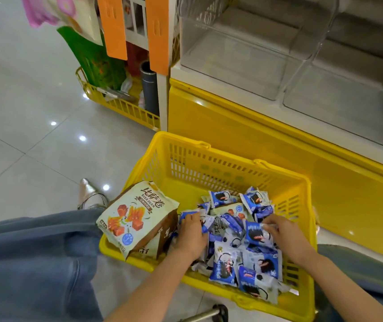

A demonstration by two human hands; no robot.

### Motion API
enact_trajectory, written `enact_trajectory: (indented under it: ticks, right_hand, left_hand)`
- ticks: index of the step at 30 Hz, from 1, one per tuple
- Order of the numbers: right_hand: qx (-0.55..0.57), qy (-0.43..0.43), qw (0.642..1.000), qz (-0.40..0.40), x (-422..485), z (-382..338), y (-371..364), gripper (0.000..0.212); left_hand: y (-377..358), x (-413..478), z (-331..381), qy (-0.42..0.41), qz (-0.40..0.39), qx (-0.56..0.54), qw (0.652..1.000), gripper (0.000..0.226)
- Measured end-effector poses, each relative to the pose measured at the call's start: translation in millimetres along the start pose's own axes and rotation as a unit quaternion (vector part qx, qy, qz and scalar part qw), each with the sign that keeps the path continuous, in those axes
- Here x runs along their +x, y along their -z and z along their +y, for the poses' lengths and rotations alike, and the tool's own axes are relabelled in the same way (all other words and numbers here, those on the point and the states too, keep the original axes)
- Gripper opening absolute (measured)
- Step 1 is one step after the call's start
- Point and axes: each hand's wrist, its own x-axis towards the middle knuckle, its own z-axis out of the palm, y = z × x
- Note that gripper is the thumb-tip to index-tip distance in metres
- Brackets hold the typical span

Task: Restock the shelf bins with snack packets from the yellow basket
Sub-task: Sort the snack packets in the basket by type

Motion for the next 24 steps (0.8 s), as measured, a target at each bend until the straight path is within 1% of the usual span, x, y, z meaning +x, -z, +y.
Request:
enact_trajectory:
  ticks: [2,3,4,5,6,7,8,9,10,11,12,13,14,15,16,17,18,19,20,21,22,24]
  right_hand:
    - [-0.008,-0.01,1.0,0.0,3.0,1.4,3.2,0.006]
    - [-0.043,-0.012,0.999,-0.013,5.0,1.4,3.4,0.009]
    - [-0.095,-0.011,0.995,-0.021,6.8,0.4,3.0,0.016]
    - [-0.142,-0.004,0.99,-0.019,8.3,-2.4,2.0,0.023]
    - [-0.159,0.007,0.987,-0.003,9.6,-8.6,1.2,0.029]
    - [-0.143,0.024,0.989,0.019,9.9,-19.2,0.8,0.033]
    - [-0.1,0.046,0.993,0.04,9.4,-34.0,0.5,0.034]
    - [-0.045,0.075,0.995,0.057,8.7,-51.0,-0.1,0.034]
    - [0.011,0.099,0.993,0.067,8.6,-69.2,-1.4,0.032]
    - [0.063,0.111,0.989,0.067,7.9,-88.9,-3.2,0.031]
    - [0.113,0.112,0.986,0.054,6.5,-108.5,-5.2,0.032]
    - [0.158,0.101,0.982,0.022,3.5,-127.2,-7.0,0.033]
    - [0.201,0.08,0.976,-0.029,0.0,-144.5,-9.9,0.038]
    - [0.236,0.055,0.966,-0.092,-3.9,-159.4,-14.3,0.044]
    - [0.259,0.032,0.953,-0.152,-7.7,-172.6,-18.7,0.051]
    - [0.271,0.018,0.941,-0.203,-12.7,-183.4,-24.1,0.055]
    - [0.288,0.014,0.927,-0.242,-17.5,-192.6,-29.7,0.051]
    - [0.308,0.015,0.914,-0.265,-22.4,-200.5,-34.2,0.039]
    - [0.327,0.019,0.905,-0.27,-27.0,-207.0,-37.1,0.023]
    - [0.354,0.027,0.898,-0.259,-29.8,-211.3,-38.3,0.014]
    - [0.385,0.036,0.891,-0.238,-31.9,-213.7,-38.0,0.015]
    - [0.438,0.041,0.879,-0.182,-33.3,-213.1,-30.5,0.027]
  left_hand:
    - [2.8,-3.7,-0.4,-0.014,-0.003,0.006,1.0,0.065]
    - [5.8,-9.0,-1.3,-0.036,-0.021,0.028,0.999,0.065]
    - [10.1,-17.1,-1.6,-0.07,-0.051,0.077,0.993,0.063]
    - [15.3,-26.9,-1.8,-0.106,-0.086,0.144,0.98,0.058]
    - [20.8,-37.5,-2.1,-0.14,-0.114,0.207,0.962,0.054]
    - [27.1,-48.3,-0.8,-0.167,-0.128,0.249,0.945,0.051]
    - [33.6,-58.2,0.9,-0.189,-0.124,0.264,0.937,0.049]
    - [42.5,-67.5,3.7,-0.217,-0.098,0.255,0.937,0.046]
    - [53.9,-75.5,6.6,-0.259,-0.042,0.218,0.94,0.04]
    - [68.0,-82.4,9.7,-0.305,0.037,0.171,0.936,0.034]
    - [83.6,-88.6,10.7,-0.342,0.122,0.122,0.924,0.029]
    - [100.6,-92.2,7.8,-0.357,0.21,0.077,0.907,0.025]
    - [117.6,-92.2,1.9,-0.332,0.287,0.043,0.898,0.024]
    - [134.3,-89.6,-5.3,-0.272,0.333,0.034,0.902,0.026]
    - [149.4,-85.3,-13.4,-0.189,0.344,0.039,0.919,0.031]
    - [161.3,-79.8,-22.9,-0.097,0.31,0.044,0.945,0.036]
    - [168.1,-74.3,-33.2,-0.016,0.249,0.038,0.968,0.041]
    - [171.6,-70.2,-41.0,0.036,0.181,0.011,0.983,0.044]
    - [171.7,-67.8,-46.7,0.058,0.128,-0.02,0.99,0.044]
    - [169.4,-66.9,-49.9,0.052,0.107,-0.038,0.992,0.043]
    - [166.7,-66.8,-51.0,0.038,0.114,-0.053,0.991,0.042]
    - [163.2,-66.7,-47.3,0.002,0.152,-0.098,0.984,0.043]
